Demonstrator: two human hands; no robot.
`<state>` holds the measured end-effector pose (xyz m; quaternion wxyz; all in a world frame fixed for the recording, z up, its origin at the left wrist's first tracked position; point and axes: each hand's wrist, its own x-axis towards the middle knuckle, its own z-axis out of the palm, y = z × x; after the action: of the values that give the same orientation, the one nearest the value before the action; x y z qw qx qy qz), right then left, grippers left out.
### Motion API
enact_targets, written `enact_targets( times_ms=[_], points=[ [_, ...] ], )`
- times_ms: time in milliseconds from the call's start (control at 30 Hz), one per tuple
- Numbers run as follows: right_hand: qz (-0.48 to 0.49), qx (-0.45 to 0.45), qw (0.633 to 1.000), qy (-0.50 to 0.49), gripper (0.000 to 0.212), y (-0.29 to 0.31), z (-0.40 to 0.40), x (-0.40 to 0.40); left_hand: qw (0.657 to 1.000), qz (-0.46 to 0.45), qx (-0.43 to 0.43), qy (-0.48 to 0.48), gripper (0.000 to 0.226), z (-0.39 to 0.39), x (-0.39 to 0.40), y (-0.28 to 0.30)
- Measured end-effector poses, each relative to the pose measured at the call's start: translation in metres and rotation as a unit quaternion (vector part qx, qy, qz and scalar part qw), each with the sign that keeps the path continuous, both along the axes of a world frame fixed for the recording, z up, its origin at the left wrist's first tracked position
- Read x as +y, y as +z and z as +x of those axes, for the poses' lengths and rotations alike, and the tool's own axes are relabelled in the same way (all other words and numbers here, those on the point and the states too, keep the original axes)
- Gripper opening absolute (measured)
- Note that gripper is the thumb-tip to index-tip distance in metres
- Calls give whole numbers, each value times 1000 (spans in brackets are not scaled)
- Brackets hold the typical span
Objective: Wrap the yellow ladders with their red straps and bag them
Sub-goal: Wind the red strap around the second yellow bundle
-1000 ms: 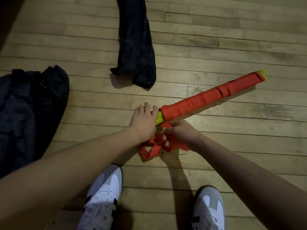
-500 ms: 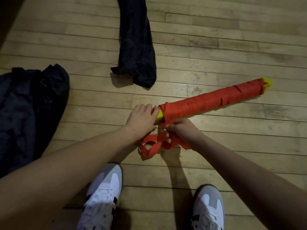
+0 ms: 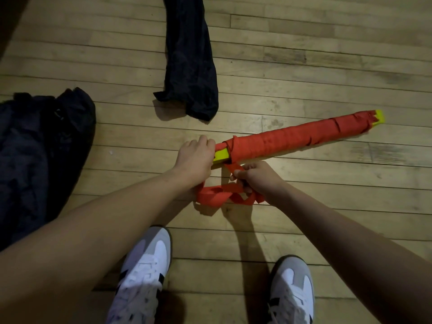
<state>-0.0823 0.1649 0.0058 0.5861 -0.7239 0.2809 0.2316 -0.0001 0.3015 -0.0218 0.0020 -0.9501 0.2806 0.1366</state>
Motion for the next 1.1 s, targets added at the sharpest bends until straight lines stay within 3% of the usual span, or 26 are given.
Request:
enact_targets(
  times_ms=[100,233,367,500,600,733,900,1100],
  points=[
    [30,11,999,-26,25,1,2,2,999,23,-31,-5,47,5,-4,1],
    [44,19,999,-10,31,-2,1,-1,995,61,-74,-23,68,5,-8,0],
    [111,10,993,-39,20,2,-2,-2,989,81,-103,-67,60,-3,-4,-8],
    [103,20,993,-59,14,-3,-6,-1,992,42,-77,-92,65,-15,11,-6],
    [68,20,995,-70,18,-5,-10,-2,992,25,-57,-113,56,-26,15,-3],
    [60,31,996,-66,15,-7,-15,-3,998,-2,23,-65,55,-28,4,0],
    [56,10,992,-110,20,-5,-14,1,996,-29,53,-63,46,-19,4,3],
    [11,-3,991,-133,18,-11,-12,9,997,33,35,-52,50,-26,-1,0]
  ],
)
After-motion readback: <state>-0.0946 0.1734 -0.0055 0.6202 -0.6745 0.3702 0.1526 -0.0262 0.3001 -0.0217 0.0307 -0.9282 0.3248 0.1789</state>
